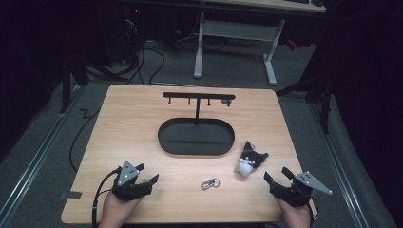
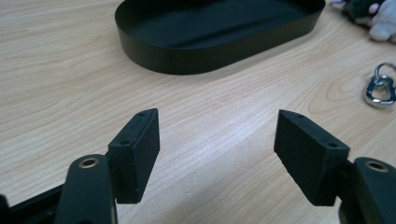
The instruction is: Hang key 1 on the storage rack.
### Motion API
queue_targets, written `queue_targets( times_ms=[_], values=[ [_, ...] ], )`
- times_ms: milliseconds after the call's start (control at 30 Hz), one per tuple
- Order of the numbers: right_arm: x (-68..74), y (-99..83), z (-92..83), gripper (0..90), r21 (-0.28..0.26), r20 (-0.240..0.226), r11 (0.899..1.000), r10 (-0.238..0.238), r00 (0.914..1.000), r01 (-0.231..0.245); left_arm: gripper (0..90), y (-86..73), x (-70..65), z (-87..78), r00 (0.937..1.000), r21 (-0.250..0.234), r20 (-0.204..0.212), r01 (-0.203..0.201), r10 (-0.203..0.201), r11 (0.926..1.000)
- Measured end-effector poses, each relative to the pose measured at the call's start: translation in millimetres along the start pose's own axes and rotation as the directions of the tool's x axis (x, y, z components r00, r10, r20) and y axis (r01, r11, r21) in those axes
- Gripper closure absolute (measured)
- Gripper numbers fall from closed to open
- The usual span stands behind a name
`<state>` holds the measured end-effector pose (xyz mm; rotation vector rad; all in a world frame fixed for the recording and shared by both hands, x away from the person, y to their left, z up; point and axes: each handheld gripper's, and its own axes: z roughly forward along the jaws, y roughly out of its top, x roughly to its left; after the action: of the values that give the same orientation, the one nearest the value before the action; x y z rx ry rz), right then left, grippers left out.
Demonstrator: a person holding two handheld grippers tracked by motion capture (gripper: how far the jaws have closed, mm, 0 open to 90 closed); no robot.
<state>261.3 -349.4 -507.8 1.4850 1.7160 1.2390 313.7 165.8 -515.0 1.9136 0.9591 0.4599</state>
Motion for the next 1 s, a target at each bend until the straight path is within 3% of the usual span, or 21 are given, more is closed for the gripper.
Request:
queue_targets(
  times_ms=[200, 267, 367, 467, 500, 533, 567, 733, 867, 1000],
  values=[
    [10.6, -1.9, 9.3, 22.6, 0.052, -0.036, 0.995, -0.084, 0.9958, 0.085, 31.3, -1.2, 10.3, -4.2, 0.9998, -0.002, -0.008, 0.016, -0.016, 0.9999],
    [12.4, -0.6, 10.3, 23.5, 0.063, -0.054, 0.994, -0.091, 0.9944, 0.094, 31.1, 0.6, 14.9, -8.7, 1.0000, -0.003, -0.009, -0.001, 0.001, 1.0000],
    [14.5, 1.7, 7.6, 29.8, 0.050, -0.042, 0.993, -0.106, 0.9935, 0.108, 30.9, 1.0, 26.5, -18.3, 1.0000, -0.002, 0.001, -0.002, 0.002, 1.0000],
    [16.9, 3.5, 7.5, 48.7, 0.050, -0.059, 0.994, -0.091, 0.9941, 0.094, 31.1, -11.1, 32.6, -23.6, 0.9993, 0.016, -0.036, 0.003, -0.002, 0.9999],
    [17.9, 4.3, 8.2, 59.5, 0.053, -0.070, 0.995, -0.085, 0.9939, 0.089, 31.3, -15.3, 33.6, -24.0, 0.9991, 0.021, -0.042, 0.012, -0.011, 0.9997],
    [20.0, 7.4, 9.7, 74.1, 0.063, -0.119, 0.995, -0.075, 0.9900, 0.083, 31.6, -17.6, 35.1, -23.8, 0.9987, 0.023, -0.037, 0.037, -0.036, 0.9991],
    [20.0, 7.4, 9.7, 74.1, 0.063, -0.119, 0.995, -0.075, 0.9900, 0.083, 31.6, -17.5, 36.5, -23.9, 0.9980, 0.018, -0.027, 0.058, -0.058, 0.9981],
    [34.5, 9.6, 14.5, 81.2, 0.059, -0.155, 0.993, -0.088, 0.9839, 0.098, 31.4, -16.3, 39.0, -27.3, 0.9970, -0.021, -0.026, 0.073, -0.073, 0.9971],
    [55.0, 9.5, 23.4, 79.1, 0.067, -0.218, 0.987, -0.132, 0.9669, 0.149, 31.4, -25.8, 40.7, -32.6, 0.9965, -0.004, -0.035, 0.076, -0.076, 0.9971],
    [62.8, 9.5, 34.3, 77.7, 0.085, -0.238, 0.982, -0.145, 0.9603, 0.169, 31.3, -28.4, 40.5, -38.3, 0.9960, -0.010, -0.054, 0.071, -0.071, 0.9974]
  ],
)
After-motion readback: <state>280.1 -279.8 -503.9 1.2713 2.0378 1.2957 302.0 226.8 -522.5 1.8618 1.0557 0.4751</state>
